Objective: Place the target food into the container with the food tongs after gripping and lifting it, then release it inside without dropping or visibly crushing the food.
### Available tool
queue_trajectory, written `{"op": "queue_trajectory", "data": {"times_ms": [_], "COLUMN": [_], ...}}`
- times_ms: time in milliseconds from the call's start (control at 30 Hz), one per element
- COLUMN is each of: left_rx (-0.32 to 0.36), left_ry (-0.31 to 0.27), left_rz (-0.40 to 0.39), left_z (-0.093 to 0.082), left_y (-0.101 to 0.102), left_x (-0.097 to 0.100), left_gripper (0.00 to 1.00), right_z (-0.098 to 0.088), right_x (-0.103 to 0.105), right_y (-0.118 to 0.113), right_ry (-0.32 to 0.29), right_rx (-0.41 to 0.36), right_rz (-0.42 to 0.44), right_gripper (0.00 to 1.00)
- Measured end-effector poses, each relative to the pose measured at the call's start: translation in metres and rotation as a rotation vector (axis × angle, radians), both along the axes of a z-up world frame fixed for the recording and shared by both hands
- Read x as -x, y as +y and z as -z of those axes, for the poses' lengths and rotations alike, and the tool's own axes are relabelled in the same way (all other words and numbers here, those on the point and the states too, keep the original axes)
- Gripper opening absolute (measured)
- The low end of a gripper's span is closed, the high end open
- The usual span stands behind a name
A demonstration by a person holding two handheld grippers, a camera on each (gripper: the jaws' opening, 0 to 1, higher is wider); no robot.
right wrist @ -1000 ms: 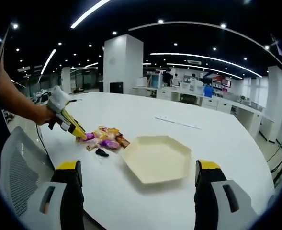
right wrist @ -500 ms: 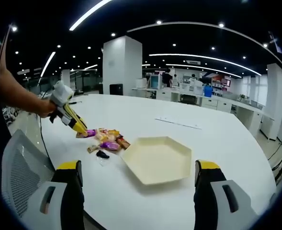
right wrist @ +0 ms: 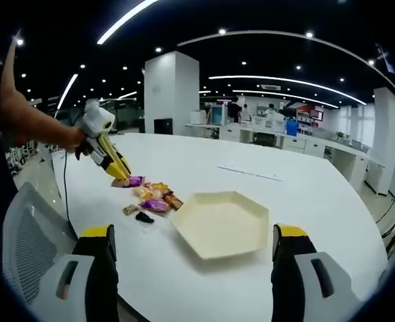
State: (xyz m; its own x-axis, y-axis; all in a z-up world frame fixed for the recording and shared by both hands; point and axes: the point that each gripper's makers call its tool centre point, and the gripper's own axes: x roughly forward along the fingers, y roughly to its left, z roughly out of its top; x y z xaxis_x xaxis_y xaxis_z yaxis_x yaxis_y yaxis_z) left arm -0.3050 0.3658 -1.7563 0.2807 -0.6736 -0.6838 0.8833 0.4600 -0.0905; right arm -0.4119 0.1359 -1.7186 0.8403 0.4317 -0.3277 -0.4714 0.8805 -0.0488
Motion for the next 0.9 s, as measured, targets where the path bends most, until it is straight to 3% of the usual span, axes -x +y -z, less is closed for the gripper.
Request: {"op": "queue_trajectory", "data": {"times_ms": [267,633,767,833,900], "left_rx": [0.000,-0.017,-0.026,-0.035,-0.033], "left_ry": [-0.024,-0.038,-0.044,-0.055,-0.059], "left_rz": [0.114,0.211,0.244,0.269,0.281], "left_z": [-0.020,-0.028,-0.034,-0.036,-0.040], "left_y": [-0.037,-0.085,-0.111,-0.124,-0.136], "left_x": [-0.009,-0.021,-0.028,-0.032,-0.037], "left_gripper": [0.17,0.18,0.18,0.18,0.18], "right_z": [0.000,0.005,0.012,0.010,0.015], "right_x": [0.000,0.001,0.006,0.008,0.008], "right_y": [0.000,0.003,0.005,0.004,0.009], "right_ry": [-0.002,0.011,0.038,0.013,0.047], "right_rx": [0.001,0.035,0.039,0.067,0.062], "right_rz": [0.001,-0.011,-0.022,-0.015,-0.035], "right_gripper": [0.95,0.97,0.99,0.99,0.99]}}
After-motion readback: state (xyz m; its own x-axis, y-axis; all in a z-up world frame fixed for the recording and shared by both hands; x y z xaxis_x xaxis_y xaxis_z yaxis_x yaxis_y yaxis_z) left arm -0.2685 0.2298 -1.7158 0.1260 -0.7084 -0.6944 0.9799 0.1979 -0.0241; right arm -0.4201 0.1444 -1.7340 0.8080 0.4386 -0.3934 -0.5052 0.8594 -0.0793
